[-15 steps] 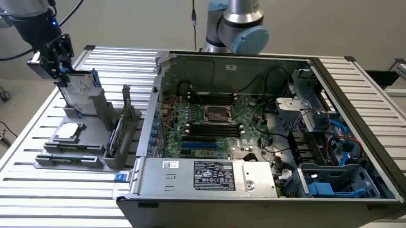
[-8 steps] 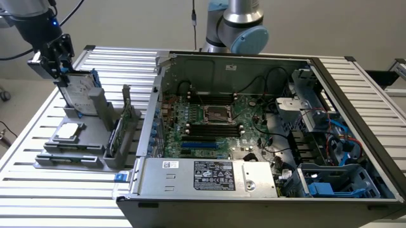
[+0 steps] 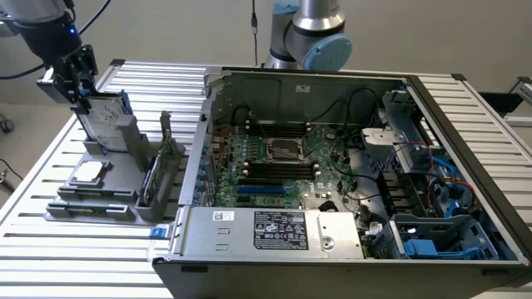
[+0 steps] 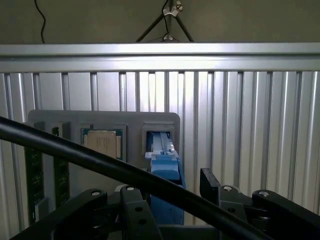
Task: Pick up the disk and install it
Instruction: 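Pick up the disk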
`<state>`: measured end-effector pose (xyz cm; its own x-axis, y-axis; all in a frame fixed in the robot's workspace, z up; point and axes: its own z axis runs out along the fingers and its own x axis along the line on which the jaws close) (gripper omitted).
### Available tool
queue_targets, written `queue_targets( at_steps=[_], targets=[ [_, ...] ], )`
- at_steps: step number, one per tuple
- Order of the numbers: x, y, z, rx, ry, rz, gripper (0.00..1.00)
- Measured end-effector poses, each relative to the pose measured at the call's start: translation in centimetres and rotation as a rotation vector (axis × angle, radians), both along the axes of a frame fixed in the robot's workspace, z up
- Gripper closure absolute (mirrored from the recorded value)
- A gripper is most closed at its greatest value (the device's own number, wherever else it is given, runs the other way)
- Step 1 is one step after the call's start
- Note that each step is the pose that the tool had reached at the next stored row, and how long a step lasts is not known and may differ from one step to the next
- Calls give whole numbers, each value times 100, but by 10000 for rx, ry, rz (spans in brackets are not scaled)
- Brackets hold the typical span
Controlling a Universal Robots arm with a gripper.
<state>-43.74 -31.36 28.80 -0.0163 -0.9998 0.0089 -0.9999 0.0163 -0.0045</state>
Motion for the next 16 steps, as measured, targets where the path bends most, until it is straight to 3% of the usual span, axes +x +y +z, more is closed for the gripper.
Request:
queue_targets(
  at_steps=[10,16],
  targets=[
    [0,5,-13,-40,17,-56,46],
    [0,6,-14,-40,21,-124,61]
  ],
)
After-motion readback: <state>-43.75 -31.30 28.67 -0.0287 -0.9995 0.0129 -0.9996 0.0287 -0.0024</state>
